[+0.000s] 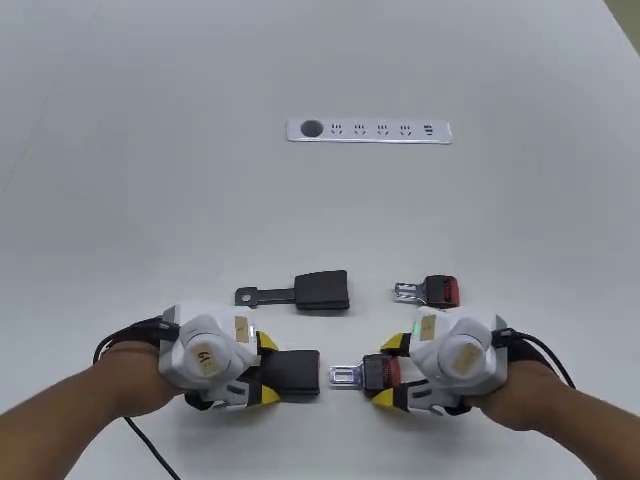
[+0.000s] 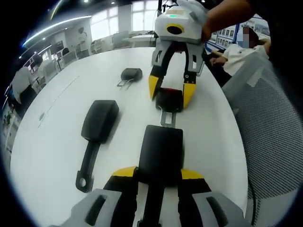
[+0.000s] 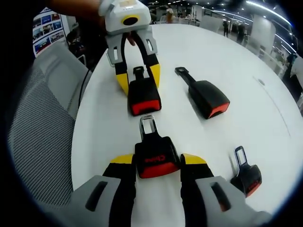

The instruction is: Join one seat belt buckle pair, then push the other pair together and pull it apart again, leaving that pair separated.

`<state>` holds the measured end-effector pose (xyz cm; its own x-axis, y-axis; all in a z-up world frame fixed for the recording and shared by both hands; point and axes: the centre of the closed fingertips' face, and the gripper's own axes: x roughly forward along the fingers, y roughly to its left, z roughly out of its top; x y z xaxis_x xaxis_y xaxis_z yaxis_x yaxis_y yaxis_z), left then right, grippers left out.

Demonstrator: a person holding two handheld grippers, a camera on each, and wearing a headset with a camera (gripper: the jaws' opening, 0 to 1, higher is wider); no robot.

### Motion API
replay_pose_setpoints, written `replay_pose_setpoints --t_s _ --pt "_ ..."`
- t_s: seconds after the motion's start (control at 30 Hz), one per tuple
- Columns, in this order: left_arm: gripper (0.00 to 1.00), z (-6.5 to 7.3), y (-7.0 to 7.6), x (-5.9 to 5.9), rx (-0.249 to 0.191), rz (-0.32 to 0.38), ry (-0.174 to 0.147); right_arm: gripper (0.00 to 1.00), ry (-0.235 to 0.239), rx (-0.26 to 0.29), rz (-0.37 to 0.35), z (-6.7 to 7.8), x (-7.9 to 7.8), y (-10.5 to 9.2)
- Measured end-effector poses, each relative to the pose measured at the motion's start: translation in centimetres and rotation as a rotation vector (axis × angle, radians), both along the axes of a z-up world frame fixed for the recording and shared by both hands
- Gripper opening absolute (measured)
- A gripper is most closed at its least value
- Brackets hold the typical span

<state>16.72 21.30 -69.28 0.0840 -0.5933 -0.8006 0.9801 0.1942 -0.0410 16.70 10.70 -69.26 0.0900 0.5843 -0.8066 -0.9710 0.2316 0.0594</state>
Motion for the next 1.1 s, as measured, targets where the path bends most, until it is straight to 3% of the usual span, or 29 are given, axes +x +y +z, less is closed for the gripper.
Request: replay_pose_setpoints --t_s 0.5,1.1 --pt "0.33 0.1 -0.1 0.0 0.008 -0.006 0.002 0.36 0.013 0.050 -0.007 -0.2 0.6 2.5" --pt "0.33 0.0 -0.2 0.1 0.011 -0.012 0.008 0.35 -0.002 0.052 -0.020 -0.1 0.4 3.2"
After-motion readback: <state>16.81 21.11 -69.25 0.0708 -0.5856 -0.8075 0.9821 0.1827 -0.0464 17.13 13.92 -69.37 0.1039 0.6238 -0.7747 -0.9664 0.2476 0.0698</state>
